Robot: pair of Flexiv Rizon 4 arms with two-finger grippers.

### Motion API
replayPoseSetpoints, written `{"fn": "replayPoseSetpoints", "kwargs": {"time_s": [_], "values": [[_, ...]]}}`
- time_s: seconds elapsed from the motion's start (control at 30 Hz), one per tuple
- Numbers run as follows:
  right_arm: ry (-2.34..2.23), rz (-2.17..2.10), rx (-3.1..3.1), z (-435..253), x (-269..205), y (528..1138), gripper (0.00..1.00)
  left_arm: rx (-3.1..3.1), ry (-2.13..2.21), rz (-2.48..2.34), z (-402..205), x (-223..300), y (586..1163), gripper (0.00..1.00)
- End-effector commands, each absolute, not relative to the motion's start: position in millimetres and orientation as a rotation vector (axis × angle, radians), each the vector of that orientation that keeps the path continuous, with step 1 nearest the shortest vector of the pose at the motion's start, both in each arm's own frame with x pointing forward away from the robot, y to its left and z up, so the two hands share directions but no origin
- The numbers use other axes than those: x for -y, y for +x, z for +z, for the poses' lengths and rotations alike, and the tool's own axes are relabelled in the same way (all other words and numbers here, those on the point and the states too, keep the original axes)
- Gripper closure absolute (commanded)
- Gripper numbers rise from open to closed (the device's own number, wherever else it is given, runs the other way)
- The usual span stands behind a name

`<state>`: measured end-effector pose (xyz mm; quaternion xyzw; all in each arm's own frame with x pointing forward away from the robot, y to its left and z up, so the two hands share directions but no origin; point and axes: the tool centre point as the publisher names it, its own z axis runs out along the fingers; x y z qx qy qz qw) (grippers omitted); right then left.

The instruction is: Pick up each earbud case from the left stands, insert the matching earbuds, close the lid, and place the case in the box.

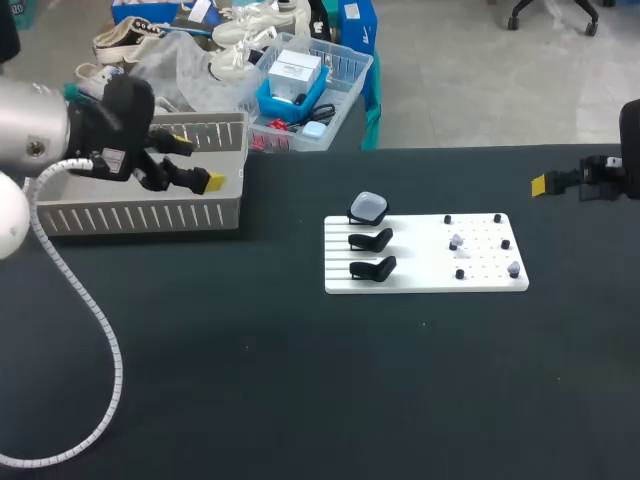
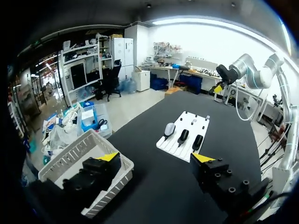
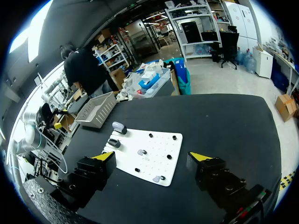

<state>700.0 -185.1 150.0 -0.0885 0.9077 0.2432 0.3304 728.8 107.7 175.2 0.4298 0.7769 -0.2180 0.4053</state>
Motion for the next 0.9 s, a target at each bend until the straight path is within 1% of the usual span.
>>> {"fn": "replayPoseSetpoints", "kwargs": {"time_s": [0.03,0.53,0.9], "values": [[-0.231,0.636,-2.374,150.0,185.0,700.0,0.0,-1.897,1.176,-0.597,167.7,-93.1,743.4,0.0],[-0.231,0.636,-2.374,150.0,185.0,700.0,0.0,-1.795,1.397,-0.657,147.7,-37.4,763.0,0.0],[-0.231,0.636,-2.374,150.0,185.0,700.0,0.0,-1.783,1.529,-0.81,132.1,-10.9,786.0,0.0]]}}
